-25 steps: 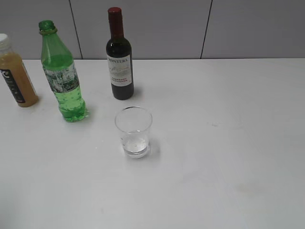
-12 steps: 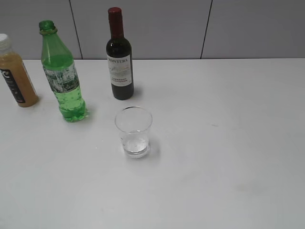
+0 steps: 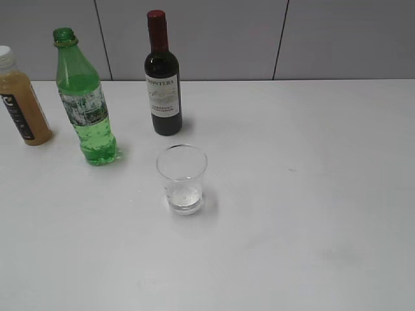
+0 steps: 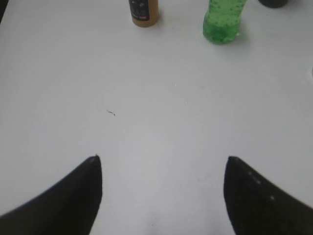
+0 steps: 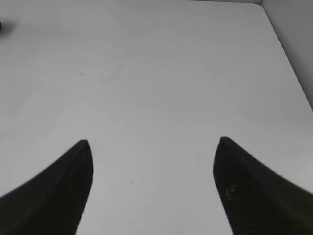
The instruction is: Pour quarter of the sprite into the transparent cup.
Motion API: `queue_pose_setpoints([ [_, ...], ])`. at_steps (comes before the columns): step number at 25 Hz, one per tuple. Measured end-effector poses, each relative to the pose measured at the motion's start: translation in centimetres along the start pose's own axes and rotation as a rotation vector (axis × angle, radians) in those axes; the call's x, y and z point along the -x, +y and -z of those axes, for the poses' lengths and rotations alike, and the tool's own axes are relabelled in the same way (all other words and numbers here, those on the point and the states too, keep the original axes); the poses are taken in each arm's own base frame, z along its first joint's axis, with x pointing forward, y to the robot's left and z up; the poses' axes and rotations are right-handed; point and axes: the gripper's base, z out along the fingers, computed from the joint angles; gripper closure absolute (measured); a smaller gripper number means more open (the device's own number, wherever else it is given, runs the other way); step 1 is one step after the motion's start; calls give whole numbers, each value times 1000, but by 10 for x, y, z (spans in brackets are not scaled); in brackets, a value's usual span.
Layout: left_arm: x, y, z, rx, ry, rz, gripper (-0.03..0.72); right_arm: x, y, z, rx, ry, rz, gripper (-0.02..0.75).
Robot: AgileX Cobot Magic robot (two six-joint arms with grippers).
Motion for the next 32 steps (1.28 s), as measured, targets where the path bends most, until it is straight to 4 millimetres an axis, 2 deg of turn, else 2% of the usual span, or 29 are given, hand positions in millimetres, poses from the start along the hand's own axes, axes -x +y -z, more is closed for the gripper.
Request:
queue_pose_setpoints([
  [15,-21,-6,31,23,-237,-31,99,0,0,0,0,0,0,144],
  [32,-21,-6,32,23,-243,-31,99,0,0,0,0,0,0,144],
])
